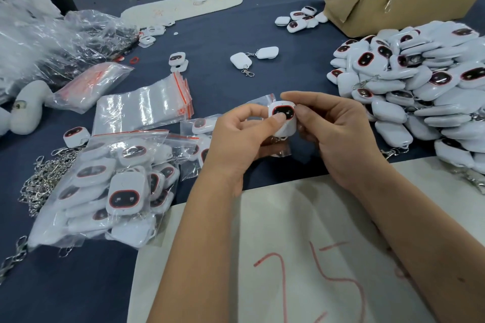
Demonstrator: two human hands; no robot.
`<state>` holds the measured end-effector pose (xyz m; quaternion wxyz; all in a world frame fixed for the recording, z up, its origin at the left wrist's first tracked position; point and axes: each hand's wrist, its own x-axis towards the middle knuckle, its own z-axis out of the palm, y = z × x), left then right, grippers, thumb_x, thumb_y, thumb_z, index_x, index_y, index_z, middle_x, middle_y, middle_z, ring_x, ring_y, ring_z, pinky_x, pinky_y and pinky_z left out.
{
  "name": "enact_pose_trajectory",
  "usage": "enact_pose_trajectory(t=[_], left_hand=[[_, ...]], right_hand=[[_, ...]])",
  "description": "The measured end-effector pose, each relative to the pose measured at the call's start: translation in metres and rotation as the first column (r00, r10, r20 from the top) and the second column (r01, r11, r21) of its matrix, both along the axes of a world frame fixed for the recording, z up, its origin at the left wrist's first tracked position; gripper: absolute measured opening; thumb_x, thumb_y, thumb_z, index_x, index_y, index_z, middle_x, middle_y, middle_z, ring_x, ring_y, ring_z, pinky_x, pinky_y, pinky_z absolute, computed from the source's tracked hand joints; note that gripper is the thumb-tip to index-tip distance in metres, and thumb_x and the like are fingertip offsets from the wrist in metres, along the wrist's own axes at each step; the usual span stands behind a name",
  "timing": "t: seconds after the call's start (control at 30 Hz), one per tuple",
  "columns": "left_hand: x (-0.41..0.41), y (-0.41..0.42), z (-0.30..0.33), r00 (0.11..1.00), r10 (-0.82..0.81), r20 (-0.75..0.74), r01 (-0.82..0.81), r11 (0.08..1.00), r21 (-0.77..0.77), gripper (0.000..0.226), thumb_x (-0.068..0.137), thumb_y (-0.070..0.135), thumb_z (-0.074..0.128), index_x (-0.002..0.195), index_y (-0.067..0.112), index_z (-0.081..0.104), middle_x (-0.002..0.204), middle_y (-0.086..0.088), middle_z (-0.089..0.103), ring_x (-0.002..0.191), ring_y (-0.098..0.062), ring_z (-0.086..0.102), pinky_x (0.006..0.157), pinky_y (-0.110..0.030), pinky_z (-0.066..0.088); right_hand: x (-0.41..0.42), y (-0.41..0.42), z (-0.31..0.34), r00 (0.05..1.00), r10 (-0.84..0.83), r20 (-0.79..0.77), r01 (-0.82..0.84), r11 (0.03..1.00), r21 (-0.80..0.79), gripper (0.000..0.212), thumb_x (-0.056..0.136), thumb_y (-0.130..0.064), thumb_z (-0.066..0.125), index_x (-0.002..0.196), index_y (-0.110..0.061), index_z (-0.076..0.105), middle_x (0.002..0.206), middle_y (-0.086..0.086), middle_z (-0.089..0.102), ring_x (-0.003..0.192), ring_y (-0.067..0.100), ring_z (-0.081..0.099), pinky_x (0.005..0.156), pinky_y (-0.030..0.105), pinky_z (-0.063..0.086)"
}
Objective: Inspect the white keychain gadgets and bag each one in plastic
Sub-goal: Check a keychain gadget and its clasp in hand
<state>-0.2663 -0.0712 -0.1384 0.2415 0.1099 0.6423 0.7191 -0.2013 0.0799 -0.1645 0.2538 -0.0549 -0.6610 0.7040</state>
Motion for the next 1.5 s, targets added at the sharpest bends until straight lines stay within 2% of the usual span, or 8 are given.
enact_pose_trajectory(t=[0.13,0.23,0.37,0.5,0.67,0.8,1.2,1.5], left_hand=[[-0.002,-0.001,-0.003,0.978,0.032,-0.208,-0.048,0.996,-0.07,0.015,0.088,0.011,0.081,0.097,0.003,0.071,0.082,-0.017,0.076,0.079,-0.03,0.075,0.076,-0.044,0.065],[-0.005,-0.003,-0.005,0.95,0.033,-0.31,-0.062,0.995,-0.083,0.013,0.084,0.01,0.084,0.093,0.009,0.073,0.085,-0.014,0.077,0.082,-0.032,0.076,0.079,-0.048,0.065],[-0.01,-0.006,-0.007,0.907,0.041,-0.42,-0.074,0.995,-0.063,0.016,0.079,0.004,0.086,0.086,0.01,0.074,0.084,-0.008,0.078,0.078,-0.026,0.075,0.075,-0.034,0.062],[-0.012,-0.008,-0.007,0.876,0.033,-0.481,-0.065,0.997,-0.051,0.015,0.079,0.004,0.085,0.085,0.009,0.073,0.085,-0.008,0.078,0.079,-0.034,0.074,0.076,-0.044,0.062],[-0.011,-0.007,-0.007,0.888,0.04,-0.459,-0.054,0.998,-0.019,0.014,0.082,0.001,0.082,0.09,0.007,0.073,0.088,-0.012,0.077,0.082,-0.043,0.072,0.076,-0.049,0.063],[-0.01,-0.006,-0.007,0.917,0.053,-0.396,-0.071,0.997,-0.031,0.015,0.082,0.0,0.082,0.085,0.012,0.073,0.082,-0.012,0.077,0.075,-0.029,0.073,0.073,-0.046,0.066],[-0.007,-0.004,-0.005,0.97,0.074,-0.233,-0.061,0.996,0.066,0.014,0.084,0.008,0.084,0.096,0.006,0.076,0.089,-0.009,0.079,0.082,-0.025,0.078,0.07,-0.035,0.063],[-0.006,-0.003,-0.006,0.958,0.014,-0.287,-0.006,1.0,0.029,0.018,0.082,-0.003,0.082,0.097,0.001,0.075,0.091,-0.013,0.078,0.082,-0.028,0.078,0.07,-0.036,0.064]], right_hand=[[0.0,0.0,-0.001,1.0,-0.019,0.007,0.019,0.997,0.074,0.028,0.103,0.001,0.056,0.114,-0.012,0.078,0.067,-0.012,0.064,0.054,0.001,0.042,0.054,0.011,0.037],[0.001,-0.001,-0.001,1.0,-0.006,-0.003,0.006,0.994,0.106,0.028,0.103,0.002,0.056,0.113,-0.012,0.078,0.074,-0.013,0.069,0.057,0.001,0.047,0.057,0.012,0.04],[0.001,-0.004,0.001,0.999,-0.004,-0.035,0.009,0.989,0.147,0.027,0.102,0.004,0.058,0.114,-0.012,0.076,0.091,-0.011,0.077,0.075,0.0,0.065,0.072,0.013,0.049],[0.001,-0.005,0.002,0.999,-0.001,-0.052,0.008,0.989,0.145,0.028,0.1,0.007,0.059,0.111,-0.012,0.076,0.093,-0.006,0.078,0.076,0.0,0.066,0.07,0.014,0.051],[0.002,-0.005,0.003,0.998,0.014,-0.058,-0.004,0.988,0.153,0.029,0.1,0.009,0.057,0.109,-0.012,0.075,0.09,-0.008,0.077,0.069,0.004,0.063,0.069,0.017,0.052],[0.0,-0.004,0.002,0.999,0.01,-0.032,-0.005,0.99,0.142,0.03,0.099,0.01,0.058,0.11,-0.012,0.076,0.093,-0.002,0.078,0.071,0.009,0.063,0.069,0.02,0.053],[0.0,-0.005,0.0,1.0,0.005,0.013,-0.006,0.997,0.082,0.017,0.102,-0.008,0.063,0.109,-0.013,0.078,0.082,0.001,0.075,0.062,0.009,0.058,0.06,0.02,0.05],[0.0,-0.003,0.0,0.993,-0.09,0.073,0.063,0.948,0.312,0.016,0.102,-0.015,0.063,0.099,-0.023,0.077,0.073,-0.019,0.071,0.061,-0.001,0.06,0.062,0.011,0.046]])
